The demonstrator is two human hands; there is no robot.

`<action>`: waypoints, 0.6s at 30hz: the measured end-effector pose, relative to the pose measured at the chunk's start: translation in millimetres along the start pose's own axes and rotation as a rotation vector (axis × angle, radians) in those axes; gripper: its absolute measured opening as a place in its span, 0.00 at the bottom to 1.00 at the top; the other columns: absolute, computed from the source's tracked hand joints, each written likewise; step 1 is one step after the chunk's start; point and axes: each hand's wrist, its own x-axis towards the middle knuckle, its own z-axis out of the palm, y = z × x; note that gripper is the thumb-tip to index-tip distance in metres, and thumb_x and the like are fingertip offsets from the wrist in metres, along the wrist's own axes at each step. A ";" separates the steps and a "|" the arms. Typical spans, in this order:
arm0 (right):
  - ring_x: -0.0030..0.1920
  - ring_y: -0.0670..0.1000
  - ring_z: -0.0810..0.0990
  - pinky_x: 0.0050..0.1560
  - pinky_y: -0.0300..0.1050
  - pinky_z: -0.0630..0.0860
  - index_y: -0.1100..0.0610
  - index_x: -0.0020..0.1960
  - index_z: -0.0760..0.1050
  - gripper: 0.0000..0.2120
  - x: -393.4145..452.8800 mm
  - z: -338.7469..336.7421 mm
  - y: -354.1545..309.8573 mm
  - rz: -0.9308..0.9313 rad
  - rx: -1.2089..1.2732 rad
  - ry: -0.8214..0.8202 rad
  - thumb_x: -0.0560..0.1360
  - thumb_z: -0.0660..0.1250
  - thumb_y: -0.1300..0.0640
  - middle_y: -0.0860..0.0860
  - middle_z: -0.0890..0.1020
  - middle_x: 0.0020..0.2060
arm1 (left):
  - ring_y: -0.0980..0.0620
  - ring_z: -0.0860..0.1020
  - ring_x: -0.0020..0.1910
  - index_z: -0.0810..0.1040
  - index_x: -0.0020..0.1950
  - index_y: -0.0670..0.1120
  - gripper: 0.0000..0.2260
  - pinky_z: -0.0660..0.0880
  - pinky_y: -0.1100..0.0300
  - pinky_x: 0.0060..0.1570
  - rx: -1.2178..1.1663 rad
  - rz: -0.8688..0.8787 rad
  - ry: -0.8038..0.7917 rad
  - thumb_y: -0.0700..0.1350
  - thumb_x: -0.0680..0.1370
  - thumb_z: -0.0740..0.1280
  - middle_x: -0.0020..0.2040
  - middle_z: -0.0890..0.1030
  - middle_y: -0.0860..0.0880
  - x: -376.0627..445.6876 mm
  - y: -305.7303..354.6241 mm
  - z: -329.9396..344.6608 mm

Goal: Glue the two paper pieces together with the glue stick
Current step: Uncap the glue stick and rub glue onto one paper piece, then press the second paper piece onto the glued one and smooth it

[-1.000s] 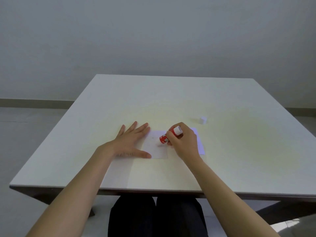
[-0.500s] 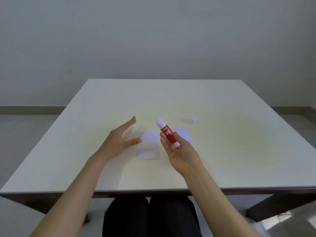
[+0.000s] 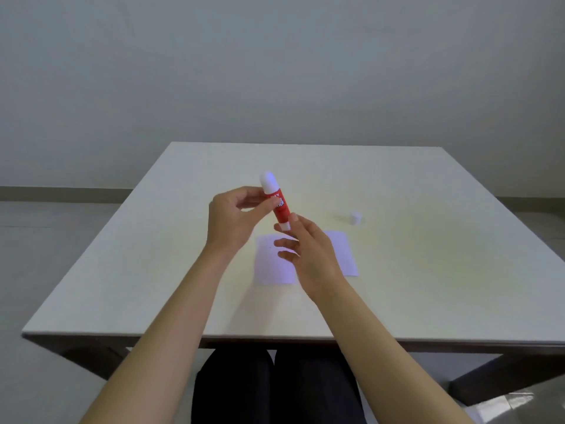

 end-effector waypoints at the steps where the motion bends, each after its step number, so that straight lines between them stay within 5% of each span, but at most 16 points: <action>1: 0.39 0.48 0.80 0.42 0.40 0.76 0.55 0.60 0.74 0.15 0.1 -1.7 2.3 -0.071 -0.185 0.042 0.76 0.66 0.50 0.49 0.82 0.48 | 0.64 0.82 0.39 0.83 0.37 0.60 0.05 0.72 0.76 0.43 0.034 0.000 0.021 0.49 0.67 0.75 0.36 0.84 0.64 7.7 0.3 -4.2; 5: 0.46 0.49 0.78 0.51 0.40 0.72 0.52 0.62 0.74 0.16 -2.0 -15.4 17.6 -0.420 -0.992 -0.033 0.75 0.68 0.53 0.47 0.80 0.51 | 0.68 0.80 0.41 0.81 0.36 0.60 0.04 0.71 0.72 0.41 0.230 -0.076 0.055 0.50 0.68 0.74 0.33 0.83 0.64 37.8 -13.2 -24.5; 8: 0.59 0.53 0.73 0.60 0.45 0.63 0.53 0.65 0.74 0.18 -1.5 -24.9 27.6 -0.581 -1.527 -0.228 0.76 0.65 0.51 0.49 0.78 0.60 | 0.58 0.80 0.39 0.82 0.34 0.57 0.04 0.71 0.61 0.38 0.336 -0.160 0.036 0.51 0.69 0.71 0.33 0.83 0.62 47.9 -31.4 -34.0; 11: 0.63 0.54 0.70 0.67 0.45 0.55 0.53 0.66 0.73 0.19 0.3 -26.4 30.4 -0.613 -1.660 -0.294 0.76 0.62 0.50 0.49 0.78 0.62 | 0.55 0.73 0.34 0.81 0.34 0.58 0.06 0.66 0.60 0.31 0.367 -0.174 0.035 0.53 0.70 0.66 0.31 0.82 0.66 48.1 -42.4 -35.3; 18: 0.61 0.57 0.72 0.75 0.52 0.44 0.56 0.59 0.77 0.14 3.4 -22.4 31.8 -0.696 -1.833 -0.321 0.78 0.61 0.54 0.52 0.82 0.51 | 0.55 0.80 0.41 0.81 0.34 0.55 0.08 0.71 0.58 0.36 0.391 -0.215 0.051 0.54 0.71 0.66 0.30 0.81 0.68 45.1 -56.6 -34.3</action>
